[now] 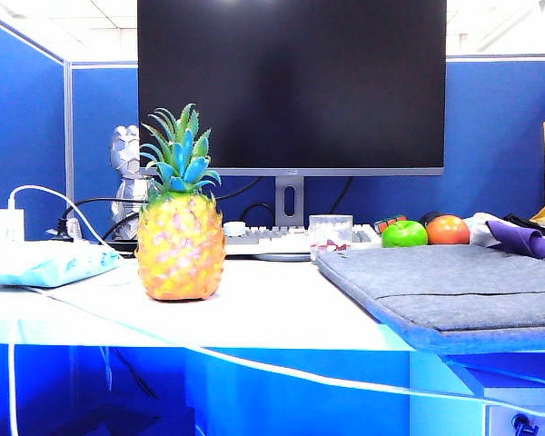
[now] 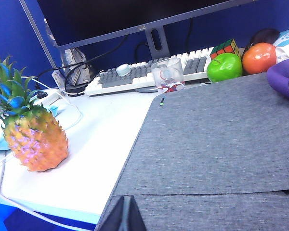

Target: Pick up the pineapple and place it above the gray bag.

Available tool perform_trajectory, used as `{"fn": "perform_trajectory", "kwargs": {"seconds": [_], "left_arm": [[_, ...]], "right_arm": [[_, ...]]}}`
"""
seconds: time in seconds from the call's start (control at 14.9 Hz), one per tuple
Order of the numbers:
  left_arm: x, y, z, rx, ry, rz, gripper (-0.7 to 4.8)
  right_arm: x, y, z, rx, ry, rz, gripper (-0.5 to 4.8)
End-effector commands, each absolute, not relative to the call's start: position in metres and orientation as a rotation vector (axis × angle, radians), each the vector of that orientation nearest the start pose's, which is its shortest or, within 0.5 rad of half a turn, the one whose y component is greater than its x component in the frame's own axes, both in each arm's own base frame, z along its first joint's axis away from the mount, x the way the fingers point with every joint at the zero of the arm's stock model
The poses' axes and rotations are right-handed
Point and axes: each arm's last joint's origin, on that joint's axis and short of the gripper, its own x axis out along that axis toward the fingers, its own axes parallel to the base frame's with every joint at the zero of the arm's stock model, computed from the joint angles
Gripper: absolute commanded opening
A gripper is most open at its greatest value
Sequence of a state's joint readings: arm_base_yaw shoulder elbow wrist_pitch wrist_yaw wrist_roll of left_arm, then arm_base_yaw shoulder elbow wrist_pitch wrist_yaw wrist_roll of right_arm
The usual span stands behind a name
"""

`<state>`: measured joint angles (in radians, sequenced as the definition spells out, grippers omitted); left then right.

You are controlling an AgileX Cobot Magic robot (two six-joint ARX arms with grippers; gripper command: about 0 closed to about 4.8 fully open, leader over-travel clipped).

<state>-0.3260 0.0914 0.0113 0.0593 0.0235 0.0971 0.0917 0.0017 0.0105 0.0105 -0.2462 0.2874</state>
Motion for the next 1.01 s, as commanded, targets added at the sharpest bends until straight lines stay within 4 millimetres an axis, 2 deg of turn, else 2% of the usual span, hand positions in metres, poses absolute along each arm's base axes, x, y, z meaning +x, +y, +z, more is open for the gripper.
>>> {"fn": "perform_trajectory", "kwargs": {"seconds": [0.07, 0.94, 1.01], "left_arm": [[0.0972, -0.0336, 0.1667, 0.098, -0.004, -0.349, 0.3], [0.0968, -0.0344, 0.1669, 0.072, 0.0, -0.379, 0.3], [0.0968, -0.0345, 0.1696, 0.068, -0.028, -0.383, 0.54]], "right_arm": [[0.0958, 0.016, 0.1662, 0.283, 0.024, 0.341, -0.01], [0.0957, 0.016, 0.1684, 0.292, 0.003, 0.343, 0.0], [0.0955, 0.016, 0.171, 0.32, -0.019, 0.351, 0.01]]}}
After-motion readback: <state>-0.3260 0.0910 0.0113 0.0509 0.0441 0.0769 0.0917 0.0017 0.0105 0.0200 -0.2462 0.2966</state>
